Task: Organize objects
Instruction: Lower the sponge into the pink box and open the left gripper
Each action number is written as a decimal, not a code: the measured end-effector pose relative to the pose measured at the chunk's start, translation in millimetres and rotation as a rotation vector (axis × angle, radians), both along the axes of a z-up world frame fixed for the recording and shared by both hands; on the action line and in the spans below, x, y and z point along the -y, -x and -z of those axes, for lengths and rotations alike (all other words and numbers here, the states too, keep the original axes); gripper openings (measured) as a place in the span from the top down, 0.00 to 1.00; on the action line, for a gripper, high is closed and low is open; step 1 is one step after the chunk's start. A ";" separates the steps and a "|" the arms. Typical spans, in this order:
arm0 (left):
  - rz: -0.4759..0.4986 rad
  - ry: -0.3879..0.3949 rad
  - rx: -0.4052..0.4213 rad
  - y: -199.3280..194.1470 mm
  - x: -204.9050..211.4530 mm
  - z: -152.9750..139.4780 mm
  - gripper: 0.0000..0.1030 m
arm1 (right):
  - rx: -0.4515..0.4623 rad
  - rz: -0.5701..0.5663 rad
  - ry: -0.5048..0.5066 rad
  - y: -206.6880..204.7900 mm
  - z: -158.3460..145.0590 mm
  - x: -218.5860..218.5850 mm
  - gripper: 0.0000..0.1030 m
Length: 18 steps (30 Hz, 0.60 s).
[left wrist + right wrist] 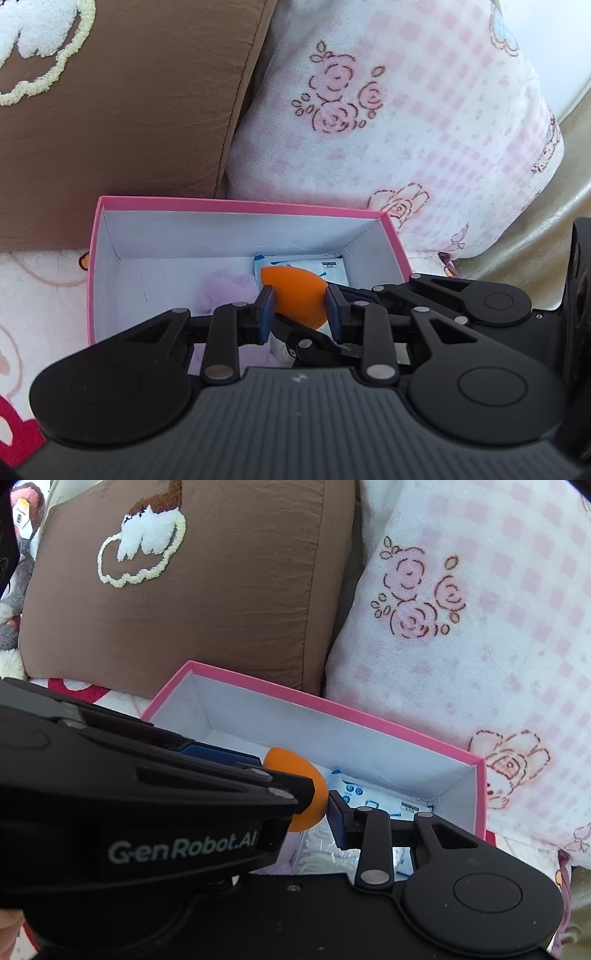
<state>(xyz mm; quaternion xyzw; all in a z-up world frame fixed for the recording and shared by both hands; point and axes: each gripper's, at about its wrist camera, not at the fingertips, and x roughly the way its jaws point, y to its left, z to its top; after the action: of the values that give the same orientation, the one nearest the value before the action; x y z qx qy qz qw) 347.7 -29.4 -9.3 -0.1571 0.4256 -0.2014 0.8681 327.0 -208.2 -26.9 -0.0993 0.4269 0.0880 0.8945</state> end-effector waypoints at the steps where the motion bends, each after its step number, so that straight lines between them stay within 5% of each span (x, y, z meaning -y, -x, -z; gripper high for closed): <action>1: -0.003 0.001 -0.003 -3.5 0.1 2.3 0.73 | -0.002 -0.005 -0.003 -4.0 2.0 1.2 0.59; 18: -0.020 0.024 -0.073 -42.3 14.7 41.7 0.72 | -0.079 -0.032 0.055 -42.5 36.3 15.9 0.59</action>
<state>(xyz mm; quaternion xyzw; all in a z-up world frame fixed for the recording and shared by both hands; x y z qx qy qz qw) 390.0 -44.0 -51.0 -0.1791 0.4531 -0.1919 0.8519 369.6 -224.0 -63.2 -0.1272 0.4626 0.0945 0.8723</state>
